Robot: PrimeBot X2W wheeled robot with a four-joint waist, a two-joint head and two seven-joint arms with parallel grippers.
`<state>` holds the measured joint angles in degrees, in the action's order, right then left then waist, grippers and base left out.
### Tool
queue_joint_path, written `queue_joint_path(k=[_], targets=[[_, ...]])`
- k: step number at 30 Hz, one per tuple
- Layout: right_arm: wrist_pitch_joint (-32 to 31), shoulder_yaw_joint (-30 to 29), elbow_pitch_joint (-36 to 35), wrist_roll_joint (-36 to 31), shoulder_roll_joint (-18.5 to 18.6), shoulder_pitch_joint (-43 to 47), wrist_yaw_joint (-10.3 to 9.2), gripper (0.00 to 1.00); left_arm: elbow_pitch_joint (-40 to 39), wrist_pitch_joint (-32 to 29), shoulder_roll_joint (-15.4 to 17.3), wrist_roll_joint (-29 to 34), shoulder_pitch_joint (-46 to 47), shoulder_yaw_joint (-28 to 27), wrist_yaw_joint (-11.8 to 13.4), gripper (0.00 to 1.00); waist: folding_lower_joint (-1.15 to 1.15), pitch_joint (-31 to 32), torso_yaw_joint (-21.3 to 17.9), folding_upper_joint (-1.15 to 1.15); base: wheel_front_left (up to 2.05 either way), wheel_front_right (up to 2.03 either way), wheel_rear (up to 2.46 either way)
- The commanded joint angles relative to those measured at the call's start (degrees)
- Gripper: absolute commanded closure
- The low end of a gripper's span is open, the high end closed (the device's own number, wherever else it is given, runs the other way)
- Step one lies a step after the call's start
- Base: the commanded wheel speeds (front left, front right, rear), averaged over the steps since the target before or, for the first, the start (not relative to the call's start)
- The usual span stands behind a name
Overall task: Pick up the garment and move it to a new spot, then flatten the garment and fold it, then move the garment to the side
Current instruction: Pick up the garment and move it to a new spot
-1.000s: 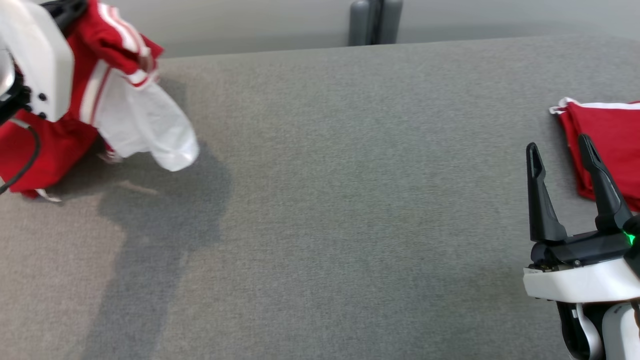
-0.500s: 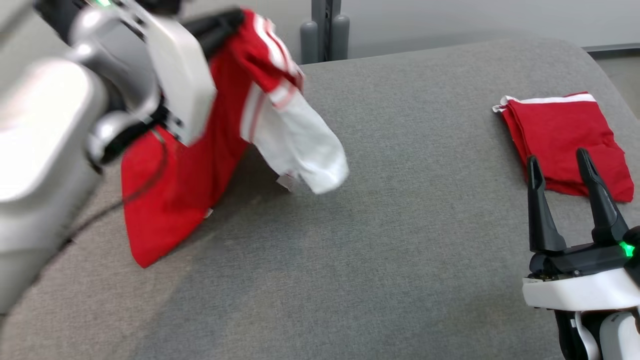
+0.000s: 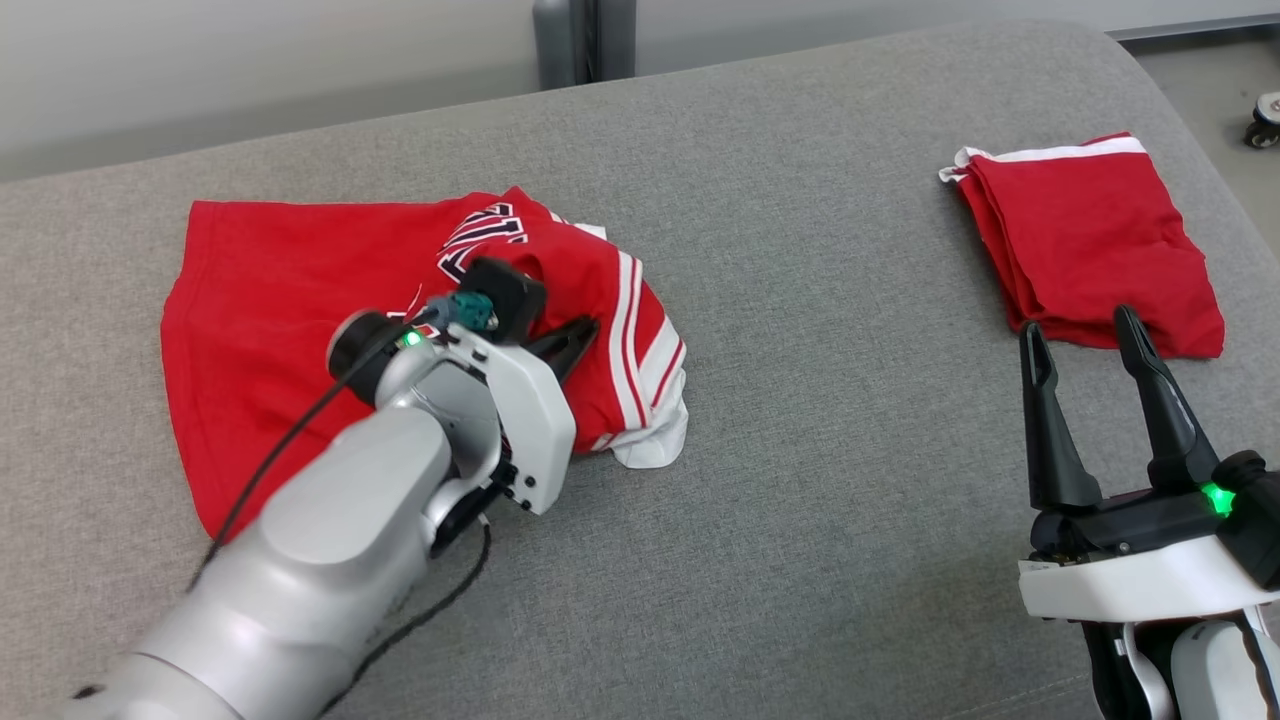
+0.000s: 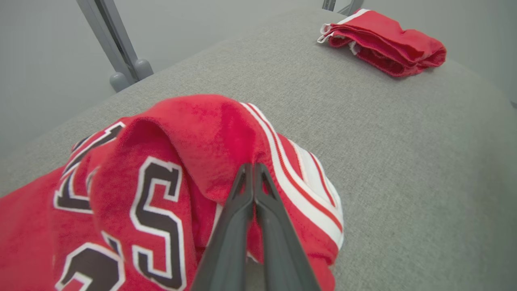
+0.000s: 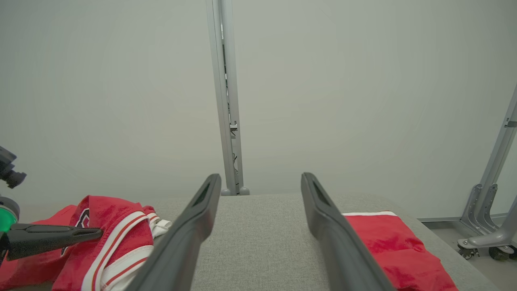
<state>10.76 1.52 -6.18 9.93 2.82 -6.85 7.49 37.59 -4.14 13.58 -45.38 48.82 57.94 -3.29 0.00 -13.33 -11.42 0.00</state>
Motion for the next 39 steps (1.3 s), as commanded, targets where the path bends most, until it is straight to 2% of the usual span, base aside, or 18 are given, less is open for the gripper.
queue_joint_path(k=[1,2,3,4,5,13,20,23,27,31,34,36,39], targets=[[0.50,-0.12,0.23,0.14,0.18,-0.34,0.01,0.00,1.61,1.64,-0.61,-0.23,-0.56,-0.59,0.56,0.30,0.00,-0.15,-0.13,0.00,0.00,0.00,0.00],[0.50,-0.12,0.23,0.14,0.18,-0.34,0.01,0.00,1.61,1.64,-0.61,-0.23,-0.56,-0.59,0.56,0.30,0.00,-0.15,-0.13,0.00,0.00,0.00,0.00],[0.58,-0.16,0.33,0.15,0.18,-0.25,0.01,0.00,2.73,2.53,-1.28,-0.28,-0.95,-0.57,0.61,0.20,0.00,-0.18,-0.14,0.00,0.00,0.00,0.00],[0.58,-0.22,0.43,0.13,0.18,-0.20,0.01,0.00,3.77,3.37,-2.01,-0.15,-1.23,-0.39,0.48,0.04,0.00,-0.16,-0.09,0.00,0.00,0.00,0.00],[0.58,-0.32,0.55,0.09,0.18,-0.16,0.01,0.00,4.63,4.21,-2.65,-0.05,-1.37,-0.36,0.41,0.00,0.00,-0.10,0.00,0.00,0.00,0.00,0.00],[0.50,-1.27,0.63,-0.28,0.18,0.26,0.01,0.00,7.66,10.90,-4.68,1.02,-1.14,-0.46,0.13,0.00,0.00,1.15,1.95,0.00,0.00,0.00,0.00],[0.32,-2.30,0.40,-0.83,0.19,1.18,0.01,0.00,5.35,16.38,-3.69,1.36,-2.83,-1.73,2.12,0.00,0.00,2.92,4.25,0.00,0.00,0.00,0.00],[0.13,-2.78,0.58,-1.15,0.19,1.66,0.01,0.00,2.86,18.15,-2.89,1.06,-4.70,-3.53,4.11,0.00,0.00,4.00,5.37,0.00,0.00,0.00,0.00],[0.08,-2.97,0.86,-1.39,0.20,2.38,0.01,0.00,-1.93,19.27,-0.76,1.39,-9.21,-7.38,8.10,0.00,0.00,5.38,6.24,0.00,0.00,0.00,0.00],[0.57,-3.49,1.19,-1.08,0.20,3.16,0.01,0.00,-11.80,19.34,1.38,4.15,-16.88,-15.54,13.22,0.00,0.00,6.29,7.14,0.00,0.00,0.00,0.00],[1.06,-3.83,1.81,-0.92,0.20,4.52,0.01,0.00,-18.50,19.37,2.46,7.58,-23.83,-21.49,15.80,0.00,0.00,7.11,8.07,0.00,0.00,0.00,0.00],[1.47,-4.23,2.29,-1.23,0.21,5.48,0.01,0.00,-22.53,19.37,2.01,9.73,-28.17,-25.42,16.97,0.00,0.00,7.67,8.78,0.00,0.00,0.00,0.00],[1.98,-4.47,3.00,-1.56,0.18,6.82,0.01,0.00,-26.20,19.38,1.53,13.13,-34.30,-29.35,17.07,0.00,0.00,8.45,9.64,0.00,0.00,0.00,0.00]])
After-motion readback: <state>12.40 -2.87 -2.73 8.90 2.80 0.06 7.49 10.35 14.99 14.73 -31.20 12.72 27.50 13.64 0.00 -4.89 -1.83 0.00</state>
